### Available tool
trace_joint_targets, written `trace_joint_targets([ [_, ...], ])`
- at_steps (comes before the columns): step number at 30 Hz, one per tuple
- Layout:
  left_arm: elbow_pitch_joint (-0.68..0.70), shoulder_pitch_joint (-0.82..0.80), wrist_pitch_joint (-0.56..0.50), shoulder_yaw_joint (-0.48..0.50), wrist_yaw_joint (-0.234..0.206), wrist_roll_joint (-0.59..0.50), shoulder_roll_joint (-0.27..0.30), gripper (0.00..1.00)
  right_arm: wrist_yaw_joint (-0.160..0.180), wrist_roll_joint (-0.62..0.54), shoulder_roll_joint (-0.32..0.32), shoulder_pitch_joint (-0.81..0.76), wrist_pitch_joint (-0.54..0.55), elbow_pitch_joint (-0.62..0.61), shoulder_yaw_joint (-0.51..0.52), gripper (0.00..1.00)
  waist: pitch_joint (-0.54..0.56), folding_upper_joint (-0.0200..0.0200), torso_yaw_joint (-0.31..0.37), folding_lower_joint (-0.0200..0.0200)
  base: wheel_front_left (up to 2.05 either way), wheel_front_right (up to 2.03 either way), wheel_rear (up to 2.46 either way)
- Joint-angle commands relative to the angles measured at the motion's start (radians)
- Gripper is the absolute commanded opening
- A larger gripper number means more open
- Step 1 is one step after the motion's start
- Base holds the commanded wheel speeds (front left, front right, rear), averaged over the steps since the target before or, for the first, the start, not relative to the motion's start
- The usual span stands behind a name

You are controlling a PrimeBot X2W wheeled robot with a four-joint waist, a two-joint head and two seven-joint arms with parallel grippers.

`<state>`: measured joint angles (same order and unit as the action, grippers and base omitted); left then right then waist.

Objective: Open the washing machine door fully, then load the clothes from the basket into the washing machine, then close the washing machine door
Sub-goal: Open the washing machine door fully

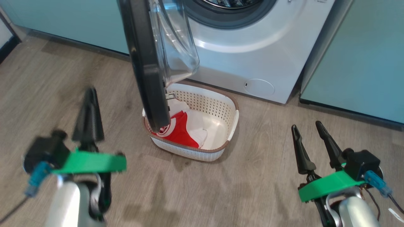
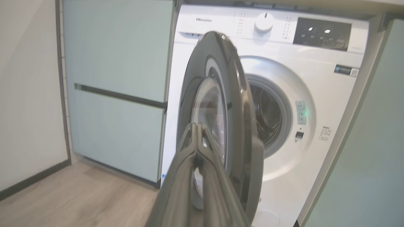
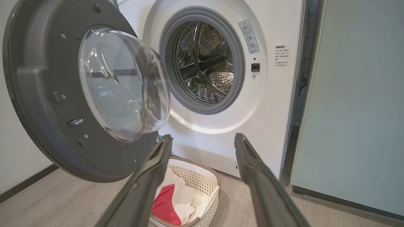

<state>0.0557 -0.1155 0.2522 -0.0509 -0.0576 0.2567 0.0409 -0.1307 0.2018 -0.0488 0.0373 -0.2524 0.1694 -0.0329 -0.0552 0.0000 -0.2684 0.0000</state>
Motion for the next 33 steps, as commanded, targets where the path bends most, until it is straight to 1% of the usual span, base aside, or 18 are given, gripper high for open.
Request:
trace_joint_targets([
  [1, 0.073, -0.095, 0.01, 0.041, -0.006, 0.0, 0.009, 0.0, 0.0, -0.014, -0.001, 0.055, -0.009, -0.036, -0.028, 1.0, -0.009, 0.0, 0.01, 0.0, 0.0, 0.0, 0.0],
  [5, 0.153, -0.183, 0.01, 0.049, -0.015, -0.013, 0.009, 0.0, 0.0, -0.015, -0.001, 0.064, -0.009, -0.034, -0.035, 1.0, -0.021, 0.0, 0.026, 0.0, 0.0, 0.0, 0.0],
  [8, 0.171, -0.241, 0.01, 0.025, -0.013, -0.025, 0.009, 0.0, 0.0, -0.013, -0.001, 0.072, -0.009, -0.03, -0.045, 1.0, -0.028, 0.0, 0.043, 0.0, 0.0, 0.0, 0.0],
  [11, 0.161, -0.286, 0.01, -0.023, -0.003, -0.046, 0.009, 0.0, 0.0, 0.048, -0.001, 0.079, -0.009, -0.026, -0.051, 1.0, -0.035, 0.0, 0.063, 0.0, 0.0, 0.0, 0.0],
  [15, 0.08, -0.312, 0.01, -0.1, 0.006, -0.034, 0.009, 0.0, 0.0, 0.036, -0.001, 0.088, -0.009, -0.023, -0.051, 1.0, -0.045, 0.0, 0.089, 0.0, 0.0, 0.0, 0.0],
  [20, -0.118, -0.303, 0.01, -0.195, 0.026, 0.013, 0.009, 0.0, 0.0, 0.026, -0.001, 0.095, -0.009, -0.023, -0.054, 1.0, -0.06, 0.0, 0.114, 0.0, 0.0, 0.0, 0.0],
  [21, -0.118, -0.303, 0.01, -0.195, 0.026, 0.013, 0.009, 0.0, 0.0, 0.026, -0.001, 0.095, -0.009, -0.023, -0.054, 1.0, -0.06, 0.0, 0.114, 0.0, 0.0, 0.0, 0.0],
  [26, -0.255, -0.304, 0.01, -0.226, 0.027, 0.049, 0.009, 0.0, 0.0, 0.021, -0.001, 0.105, -0.009, -0.026, -0.051, 1.0, -0.082, 0.0, 0.129, 0.0, 0.0, 0.0, 0.0],
  [33, -0.359, -0.31, 0.01, -0.22, 0.02, 0.08, 0.009, 0.0, 0.0, 0.014, -0.001, 0.115, -0.009, -0.026, -0.042, 1.0, -0.106, 0.0, 0.132, 0.0, 0.0, 0.0, 0.0],
])
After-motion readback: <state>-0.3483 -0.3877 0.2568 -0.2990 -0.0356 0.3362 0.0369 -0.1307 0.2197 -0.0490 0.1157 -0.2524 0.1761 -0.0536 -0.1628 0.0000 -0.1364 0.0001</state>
